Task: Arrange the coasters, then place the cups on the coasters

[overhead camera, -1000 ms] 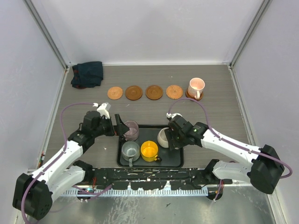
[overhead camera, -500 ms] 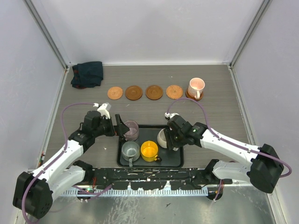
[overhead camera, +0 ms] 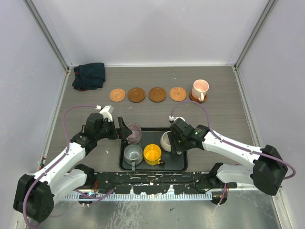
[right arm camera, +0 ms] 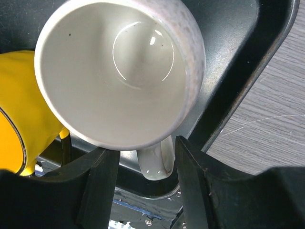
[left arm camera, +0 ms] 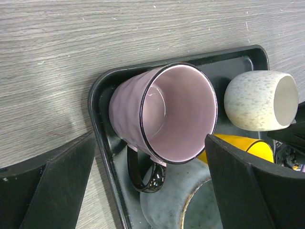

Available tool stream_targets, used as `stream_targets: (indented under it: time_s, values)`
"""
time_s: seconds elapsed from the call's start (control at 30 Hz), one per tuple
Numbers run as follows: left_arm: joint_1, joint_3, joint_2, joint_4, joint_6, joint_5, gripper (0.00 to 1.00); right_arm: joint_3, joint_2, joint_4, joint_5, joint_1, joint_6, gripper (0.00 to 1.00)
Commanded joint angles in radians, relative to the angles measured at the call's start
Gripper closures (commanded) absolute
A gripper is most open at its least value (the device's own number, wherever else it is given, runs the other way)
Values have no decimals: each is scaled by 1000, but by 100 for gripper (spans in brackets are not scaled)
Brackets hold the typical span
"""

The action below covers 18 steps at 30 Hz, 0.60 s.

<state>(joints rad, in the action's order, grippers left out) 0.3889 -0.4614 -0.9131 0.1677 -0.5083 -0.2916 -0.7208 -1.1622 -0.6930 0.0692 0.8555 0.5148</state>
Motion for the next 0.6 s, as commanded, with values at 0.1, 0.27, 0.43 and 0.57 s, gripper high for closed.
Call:
stream_targets:
  time_s: [0.1,0.27,0.43,0.57]
  values:
    - [4,-6,0,-50,18,-3,2,1,-43,54,0,5,4,46]
    - [3,-4,11,-37,24,2,2,5,-76,83,-11,5,0,47]
    - [4,-2,20,-31,24,5,2,6,-90,102,-5,7,6,48]
    - [4,-3,19,-32,25,4,2,10,-87,112,3,7,10,51]
